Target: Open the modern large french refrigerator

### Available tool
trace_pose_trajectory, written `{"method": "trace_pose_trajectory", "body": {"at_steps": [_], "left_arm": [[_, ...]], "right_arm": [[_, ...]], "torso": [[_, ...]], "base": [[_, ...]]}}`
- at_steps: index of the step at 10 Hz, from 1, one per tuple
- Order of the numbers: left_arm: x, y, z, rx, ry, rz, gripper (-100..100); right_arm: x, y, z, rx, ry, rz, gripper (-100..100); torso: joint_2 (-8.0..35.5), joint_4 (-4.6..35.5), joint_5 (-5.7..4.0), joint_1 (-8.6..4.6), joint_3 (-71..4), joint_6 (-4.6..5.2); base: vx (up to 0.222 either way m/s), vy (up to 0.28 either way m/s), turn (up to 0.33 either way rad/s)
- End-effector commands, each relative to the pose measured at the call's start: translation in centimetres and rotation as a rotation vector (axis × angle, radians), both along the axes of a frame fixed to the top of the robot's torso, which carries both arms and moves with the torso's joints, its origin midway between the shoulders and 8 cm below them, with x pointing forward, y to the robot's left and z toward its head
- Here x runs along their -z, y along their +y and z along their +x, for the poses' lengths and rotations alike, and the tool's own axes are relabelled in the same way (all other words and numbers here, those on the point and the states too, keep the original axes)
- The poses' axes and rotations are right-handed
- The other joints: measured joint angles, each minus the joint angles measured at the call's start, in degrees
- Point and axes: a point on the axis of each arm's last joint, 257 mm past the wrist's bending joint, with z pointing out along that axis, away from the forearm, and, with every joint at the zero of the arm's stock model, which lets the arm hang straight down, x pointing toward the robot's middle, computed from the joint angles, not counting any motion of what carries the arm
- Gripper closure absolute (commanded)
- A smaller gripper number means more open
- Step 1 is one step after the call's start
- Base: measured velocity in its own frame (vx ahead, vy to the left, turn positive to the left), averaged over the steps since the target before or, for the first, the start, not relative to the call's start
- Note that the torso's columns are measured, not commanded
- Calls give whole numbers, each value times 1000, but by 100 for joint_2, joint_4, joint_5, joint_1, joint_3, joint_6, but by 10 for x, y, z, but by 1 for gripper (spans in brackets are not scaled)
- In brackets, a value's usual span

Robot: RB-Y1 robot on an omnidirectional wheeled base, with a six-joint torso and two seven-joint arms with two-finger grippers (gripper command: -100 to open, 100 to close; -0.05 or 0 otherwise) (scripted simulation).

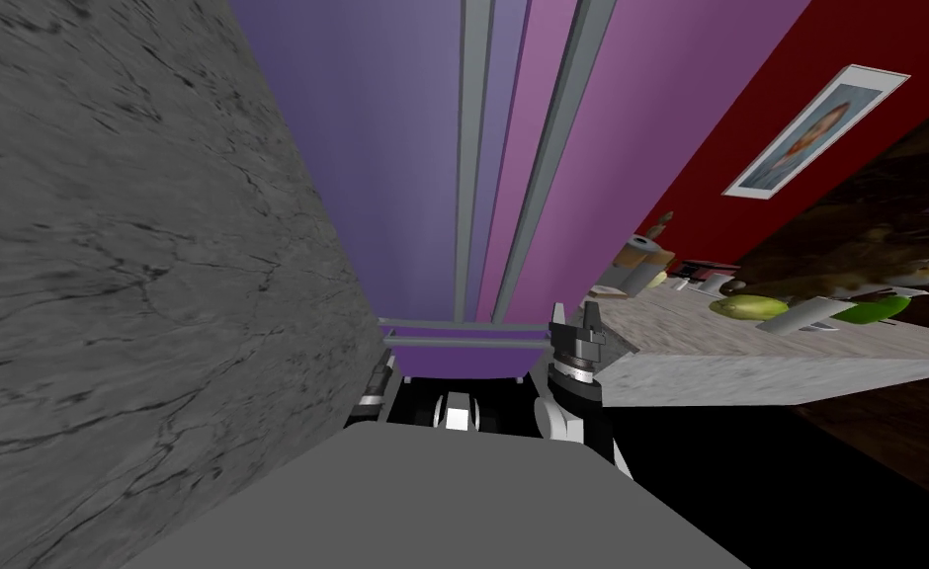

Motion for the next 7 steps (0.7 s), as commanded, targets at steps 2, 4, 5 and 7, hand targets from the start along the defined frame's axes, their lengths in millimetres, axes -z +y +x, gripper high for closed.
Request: {"method": "trace_pose_trajectory", "body": {"at_steps": [2,4,5,7], "left_arm": [[19,-5,-9,2,36,-2,-100],[37,-16,-18,7,69,-12,-100],[44,-23,-23,10,82,-21,-100],[57,-41,-30,14,104,-47,-100]], "right_arm": [[0,0,0,0,0,0,0],[0,0,0,0,0,0,0],[0,0,0,0,0,0,0],[0,0,0,0,0,0,0]], "torso": [[5,1,0,3,2,-1],[2,0,0,1,1,0],[-12,-3,-1,-2,-7,0],[-5,-2,1,3,-4,0]], "base": [[57,7,-10],[86,0,-17],[129,7,-20],[112,5,-17]]}}
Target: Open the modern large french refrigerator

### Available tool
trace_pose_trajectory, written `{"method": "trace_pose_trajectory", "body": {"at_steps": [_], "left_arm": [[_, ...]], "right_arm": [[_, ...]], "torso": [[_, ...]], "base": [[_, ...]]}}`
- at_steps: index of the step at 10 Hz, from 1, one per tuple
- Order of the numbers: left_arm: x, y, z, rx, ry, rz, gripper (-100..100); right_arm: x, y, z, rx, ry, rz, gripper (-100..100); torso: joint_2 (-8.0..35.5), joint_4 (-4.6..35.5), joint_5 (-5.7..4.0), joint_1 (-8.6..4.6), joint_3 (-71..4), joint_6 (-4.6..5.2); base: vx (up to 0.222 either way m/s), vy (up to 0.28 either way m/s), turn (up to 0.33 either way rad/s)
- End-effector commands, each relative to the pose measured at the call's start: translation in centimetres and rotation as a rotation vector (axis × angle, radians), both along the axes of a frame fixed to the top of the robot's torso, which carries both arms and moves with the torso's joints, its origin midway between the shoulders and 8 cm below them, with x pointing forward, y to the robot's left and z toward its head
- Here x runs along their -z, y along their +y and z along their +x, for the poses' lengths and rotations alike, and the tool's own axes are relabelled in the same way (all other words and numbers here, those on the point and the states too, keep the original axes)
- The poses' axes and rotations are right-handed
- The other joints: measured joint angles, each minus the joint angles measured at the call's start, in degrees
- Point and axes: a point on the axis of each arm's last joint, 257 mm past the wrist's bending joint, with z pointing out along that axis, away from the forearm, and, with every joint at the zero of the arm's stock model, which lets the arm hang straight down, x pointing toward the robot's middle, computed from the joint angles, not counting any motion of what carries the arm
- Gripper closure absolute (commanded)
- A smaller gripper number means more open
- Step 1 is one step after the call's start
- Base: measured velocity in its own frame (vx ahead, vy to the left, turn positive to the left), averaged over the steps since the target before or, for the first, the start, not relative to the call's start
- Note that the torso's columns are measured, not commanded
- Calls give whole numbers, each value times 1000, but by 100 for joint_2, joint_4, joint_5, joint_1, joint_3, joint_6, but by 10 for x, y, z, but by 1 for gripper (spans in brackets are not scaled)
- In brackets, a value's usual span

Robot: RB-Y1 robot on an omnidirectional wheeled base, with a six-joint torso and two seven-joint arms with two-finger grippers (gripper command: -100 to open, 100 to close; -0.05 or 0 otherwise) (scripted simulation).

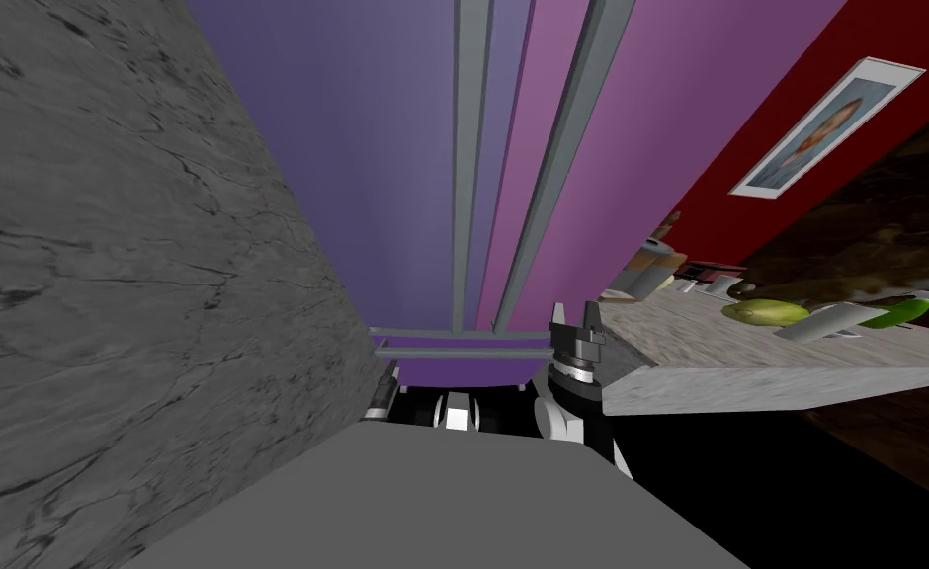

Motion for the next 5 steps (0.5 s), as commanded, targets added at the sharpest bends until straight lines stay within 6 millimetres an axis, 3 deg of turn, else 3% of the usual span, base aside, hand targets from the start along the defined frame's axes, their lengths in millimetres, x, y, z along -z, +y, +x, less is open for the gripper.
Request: {"method": "trace_pose_trajectory", "body": {"at_steps": [1,3,5], "left_arm": [[14,-27,-11,4,25,-40,-100],[14,-27,-11,4,25,-40,-100],[21,-53,-15,3,35,-88,-100]], "right_arm": [[0,0,0,0,0,0,0],[0,0,0,0,0,0,0],[0,0,0,0,0,0,0]], "torso": [[11,3,-1,-4,7,-1],[24,7,-1,-2,15,0],[17,6,0,-2,12,0]], "base": [[94,6,-12],[35,-2,-2],[29,2,-10]]}}
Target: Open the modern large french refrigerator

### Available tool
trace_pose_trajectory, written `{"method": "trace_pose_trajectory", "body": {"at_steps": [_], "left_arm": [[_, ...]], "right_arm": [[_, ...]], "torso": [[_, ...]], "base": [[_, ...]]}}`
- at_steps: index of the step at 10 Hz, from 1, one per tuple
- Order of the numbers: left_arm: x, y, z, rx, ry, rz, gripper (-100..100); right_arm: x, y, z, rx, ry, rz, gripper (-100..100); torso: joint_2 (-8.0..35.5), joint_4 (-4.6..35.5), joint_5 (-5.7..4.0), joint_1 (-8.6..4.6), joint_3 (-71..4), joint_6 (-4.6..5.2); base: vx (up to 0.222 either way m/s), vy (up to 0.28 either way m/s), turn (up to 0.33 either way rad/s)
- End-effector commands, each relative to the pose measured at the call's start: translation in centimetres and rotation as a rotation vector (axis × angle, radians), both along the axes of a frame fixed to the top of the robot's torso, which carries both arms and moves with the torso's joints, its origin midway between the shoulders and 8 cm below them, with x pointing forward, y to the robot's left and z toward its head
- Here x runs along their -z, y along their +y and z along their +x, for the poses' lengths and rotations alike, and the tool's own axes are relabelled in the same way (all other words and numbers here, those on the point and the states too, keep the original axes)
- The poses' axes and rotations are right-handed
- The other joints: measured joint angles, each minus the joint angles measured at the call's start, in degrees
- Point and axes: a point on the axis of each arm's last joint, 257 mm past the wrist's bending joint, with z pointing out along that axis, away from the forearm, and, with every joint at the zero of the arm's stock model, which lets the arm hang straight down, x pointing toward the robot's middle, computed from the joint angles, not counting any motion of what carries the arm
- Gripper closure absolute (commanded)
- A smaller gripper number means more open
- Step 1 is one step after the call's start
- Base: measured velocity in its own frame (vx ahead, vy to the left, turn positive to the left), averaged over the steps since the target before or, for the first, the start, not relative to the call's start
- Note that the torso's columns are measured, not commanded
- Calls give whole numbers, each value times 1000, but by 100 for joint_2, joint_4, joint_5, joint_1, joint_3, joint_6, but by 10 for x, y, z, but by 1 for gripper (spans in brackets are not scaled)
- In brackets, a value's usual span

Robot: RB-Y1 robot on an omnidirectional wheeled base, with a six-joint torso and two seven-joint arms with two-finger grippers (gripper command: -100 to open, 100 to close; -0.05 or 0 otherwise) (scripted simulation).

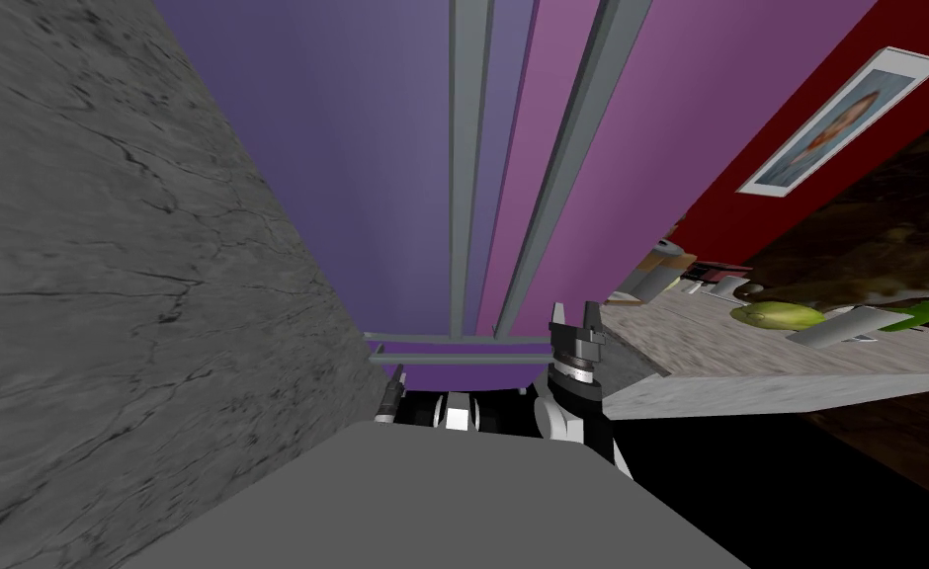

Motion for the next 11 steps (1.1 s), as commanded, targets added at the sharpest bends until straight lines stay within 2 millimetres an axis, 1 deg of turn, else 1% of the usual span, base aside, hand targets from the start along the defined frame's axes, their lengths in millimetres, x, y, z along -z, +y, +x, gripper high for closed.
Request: {"method": "trace_pose_trajectory", "body": {"at_steps": [1,2,3,5,6,9,10,11], "left_arm": [[5,-33,-5,-2,7,-62,-100],[5,-33,-5,-2,7,-62,-100],[7,-53,-6,-6,8,-100,-100],[6,-50,-5,-5,9,-95,-100],[4,-52,9,-1,9,-96,-100],[-1,-55,30,5,9,-96,-100],[0,-55,25,4,6,-96,-100],[3,-53,12,0,9,-96,100]], "right_arm": [[0,0,0,0,0,0,0],[0,0,0,0,0,0,0],[0,0,0,0,0,0,0],[0,0,0,0,0,0,0],[0,0,0,0,0,0,0],[0,0,0,0,0,0,0],[0,0,0,0,0,0,0],[0,0,0,0,0,0,0]], "torso": [[-15,-4,0,1,-10,-1],[-21,-6,0,-1,-14,-1],[-12,-4,-1,0,-9,-1],[-5,-2,0,2,-3,-1],[-3,-1,0,2,-3,-1],[-9,-3,0,1,-6,0],[-11,-3,0,0,-8,-1],[-11,-4,-1,-2,-8,-1]], "base": [[54,1,-8],[33,-3,-3],[27,1,-3],[14,1,-2],[-2,5,30],[-8,9,22],[0,0,0],[11,-3,-30]]}}
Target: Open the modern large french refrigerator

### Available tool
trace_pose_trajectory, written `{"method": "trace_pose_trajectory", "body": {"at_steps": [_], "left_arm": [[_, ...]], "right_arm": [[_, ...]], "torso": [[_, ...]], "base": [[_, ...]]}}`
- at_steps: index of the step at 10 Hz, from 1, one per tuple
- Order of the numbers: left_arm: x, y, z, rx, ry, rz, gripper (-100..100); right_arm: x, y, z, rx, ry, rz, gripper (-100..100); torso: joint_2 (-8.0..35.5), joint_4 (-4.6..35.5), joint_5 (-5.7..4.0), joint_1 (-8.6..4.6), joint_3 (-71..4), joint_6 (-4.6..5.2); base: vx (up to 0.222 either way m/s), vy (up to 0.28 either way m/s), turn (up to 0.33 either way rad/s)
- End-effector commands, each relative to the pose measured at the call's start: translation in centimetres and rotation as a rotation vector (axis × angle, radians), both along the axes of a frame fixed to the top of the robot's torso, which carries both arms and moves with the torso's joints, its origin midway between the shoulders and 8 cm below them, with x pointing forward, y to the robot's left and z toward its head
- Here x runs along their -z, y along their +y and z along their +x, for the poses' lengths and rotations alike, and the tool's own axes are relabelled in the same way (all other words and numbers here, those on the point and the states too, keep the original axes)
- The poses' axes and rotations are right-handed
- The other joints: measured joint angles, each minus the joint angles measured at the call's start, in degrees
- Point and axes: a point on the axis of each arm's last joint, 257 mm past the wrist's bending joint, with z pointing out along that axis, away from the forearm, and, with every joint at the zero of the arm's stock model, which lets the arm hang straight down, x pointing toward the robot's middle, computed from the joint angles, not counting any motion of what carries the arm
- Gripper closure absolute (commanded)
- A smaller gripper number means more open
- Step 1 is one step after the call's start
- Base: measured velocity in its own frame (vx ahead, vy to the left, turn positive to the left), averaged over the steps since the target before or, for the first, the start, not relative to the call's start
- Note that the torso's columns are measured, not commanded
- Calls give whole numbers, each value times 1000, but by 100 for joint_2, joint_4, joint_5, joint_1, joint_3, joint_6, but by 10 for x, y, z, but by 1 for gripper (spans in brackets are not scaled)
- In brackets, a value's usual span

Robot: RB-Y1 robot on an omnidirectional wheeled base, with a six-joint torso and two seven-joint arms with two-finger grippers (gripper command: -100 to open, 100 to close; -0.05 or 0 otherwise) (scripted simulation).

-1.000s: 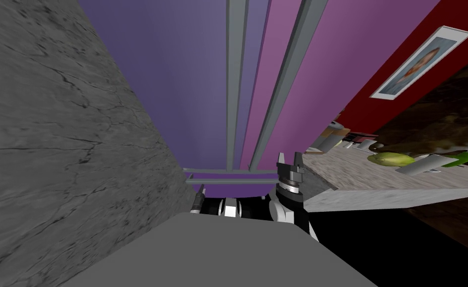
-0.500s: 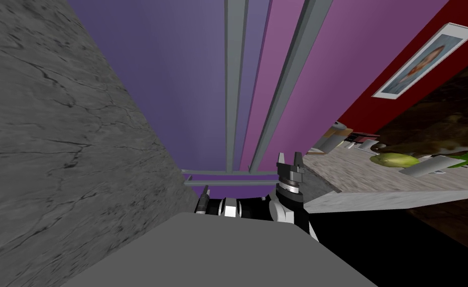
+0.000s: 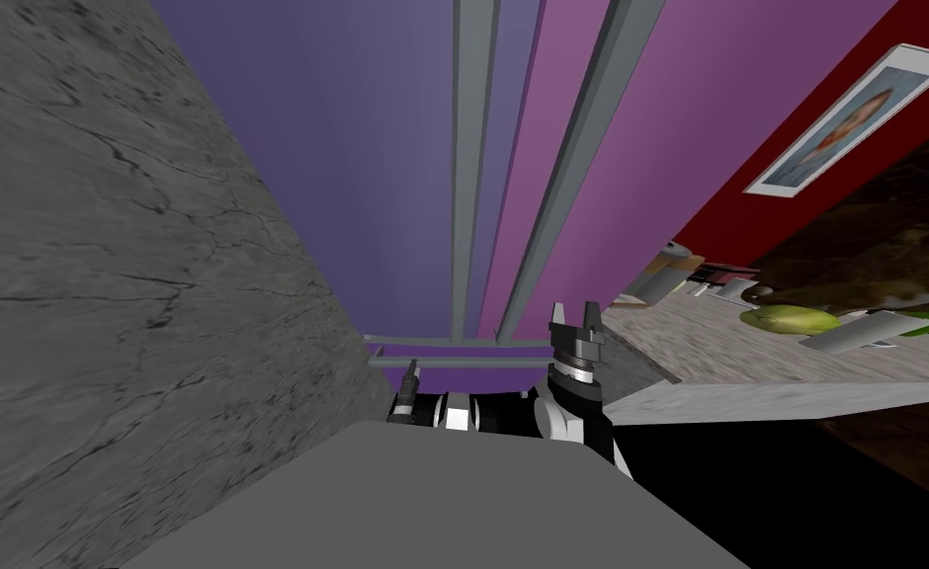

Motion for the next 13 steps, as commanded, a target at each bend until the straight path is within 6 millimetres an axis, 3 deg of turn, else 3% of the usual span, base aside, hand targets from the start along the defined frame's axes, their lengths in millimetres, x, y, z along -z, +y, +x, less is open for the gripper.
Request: {"method": "trace_pose_trajectory", "body": {"at_steps": [1,3,6,7,13], "left_arm": [[4,3,-20,-6,1,0,100],[6,4,-31,-9,1,0,100],[6,4,-31,-9,1,0,100],[-3,5,-25,-9,-28,1,100],[-1,-3,5,12,5,0,100]], "right_arm": [[0,0,0,0,0,0,0],[0,0,0,0,0,0,0],[0,0,0,0,0,0,0],[0,0,0,0,0,0,0],[0,0,0,0,0,0,0]], "torso": [[-10,-18,10,2,0,2],[-42,-41,29,20,-14,8],[-47,-43,31,25,-14,8],[-48,-45,33,27,-14,7],[-25,-19,10,9,-12,1]], "base": [[14,-5,-23],[-2,-8,-13],[0,-2,-4],[0,0,0],[-121,-7,34]]}}
